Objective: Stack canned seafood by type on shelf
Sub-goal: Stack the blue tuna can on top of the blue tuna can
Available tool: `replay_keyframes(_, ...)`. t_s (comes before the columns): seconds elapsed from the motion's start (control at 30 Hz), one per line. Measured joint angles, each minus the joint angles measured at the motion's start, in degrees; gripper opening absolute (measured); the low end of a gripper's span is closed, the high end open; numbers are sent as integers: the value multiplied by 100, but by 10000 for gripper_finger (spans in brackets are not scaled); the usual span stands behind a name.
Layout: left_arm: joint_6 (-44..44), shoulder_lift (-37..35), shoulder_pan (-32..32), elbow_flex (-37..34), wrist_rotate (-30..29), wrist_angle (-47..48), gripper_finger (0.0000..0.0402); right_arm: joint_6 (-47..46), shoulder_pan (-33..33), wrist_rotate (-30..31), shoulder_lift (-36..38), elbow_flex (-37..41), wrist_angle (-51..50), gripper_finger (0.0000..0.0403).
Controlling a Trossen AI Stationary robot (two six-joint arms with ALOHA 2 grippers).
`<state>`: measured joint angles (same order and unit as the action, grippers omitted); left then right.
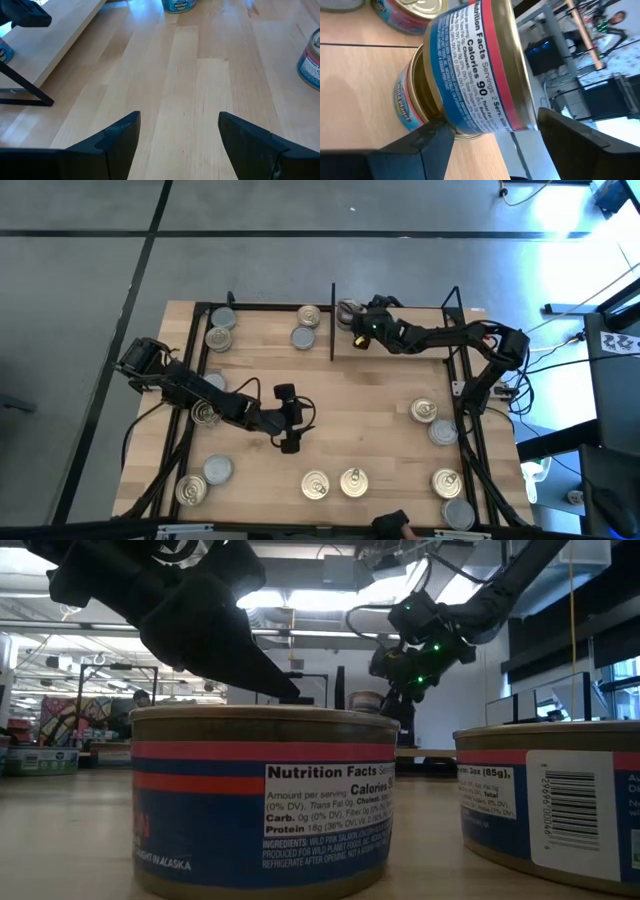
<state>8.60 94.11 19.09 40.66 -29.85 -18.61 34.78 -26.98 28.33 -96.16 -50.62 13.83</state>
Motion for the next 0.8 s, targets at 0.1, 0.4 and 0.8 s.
replay_keyframes(0.1, 0, 1, 0, 0, -1, 0, 265, -76, 0, -49, 0, -224, -440, 280)
replay_keyframes(0.4, -2, 1, 0, 0, 1, 2, 265, -108, 2, 330, 0, -425, -823, 280)
replay_keyframes(0.8, -2, -1, 0, 0, 1, 2, 265, 149, 2, 393, 14, -425, -1143, 280)
